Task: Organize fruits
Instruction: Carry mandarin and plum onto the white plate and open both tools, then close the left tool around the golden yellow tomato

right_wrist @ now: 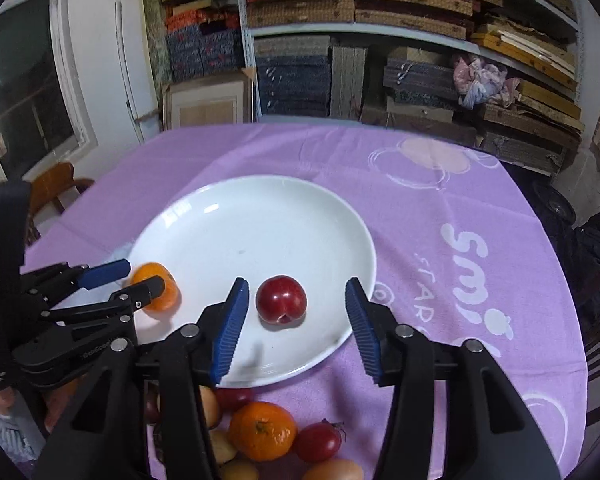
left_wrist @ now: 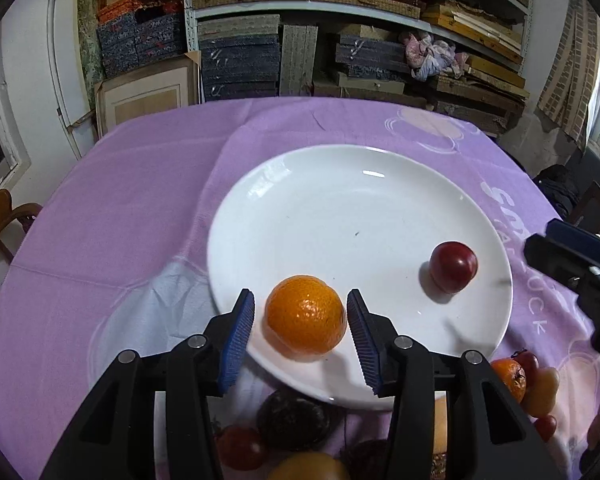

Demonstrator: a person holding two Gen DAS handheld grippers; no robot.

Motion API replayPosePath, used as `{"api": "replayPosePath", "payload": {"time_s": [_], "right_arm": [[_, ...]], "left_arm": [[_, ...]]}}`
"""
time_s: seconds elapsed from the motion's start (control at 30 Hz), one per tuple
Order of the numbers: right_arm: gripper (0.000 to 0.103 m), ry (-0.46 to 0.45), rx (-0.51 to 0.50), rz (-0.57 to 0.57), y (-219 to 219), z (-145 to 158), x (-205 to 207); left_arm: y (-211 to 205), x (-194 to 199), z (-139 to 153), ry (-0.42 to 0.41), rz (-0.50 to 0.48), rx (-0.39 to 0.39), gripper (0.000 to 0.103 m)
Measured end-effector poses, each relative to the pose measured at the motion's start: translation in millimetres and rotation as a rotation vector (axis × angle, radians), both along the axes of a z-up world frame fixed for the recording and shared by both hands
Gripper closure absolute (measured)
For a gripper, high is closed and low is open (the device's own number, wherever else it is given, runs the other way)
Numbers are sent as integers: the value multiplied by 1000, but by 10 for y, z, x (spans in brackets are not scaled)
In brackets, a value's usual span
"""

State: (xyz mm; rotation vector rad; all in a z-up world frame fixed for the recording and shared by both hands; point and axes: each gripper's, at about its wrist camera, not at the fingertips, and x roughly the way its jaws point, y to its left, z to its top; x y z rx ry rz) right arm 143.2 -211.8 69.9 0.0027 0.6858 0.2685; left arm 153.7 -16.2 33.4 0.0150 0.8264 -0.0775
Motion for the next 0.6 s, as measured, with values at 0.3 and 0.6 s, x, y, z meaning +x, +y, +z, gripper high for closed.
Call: {"api": "replayPosePath", "payload": {"time_s": [0.3, 0.6], "right_arm": [[7, -240, 114, -106, -534, 310, -1338], [5, -326, 184, -239, -904, -220, -1784]], "left_arm": [[399, -888, 291, -90, 58, 10, 37], [560, -1483, -155, -63, 96, -31, 36]]}}
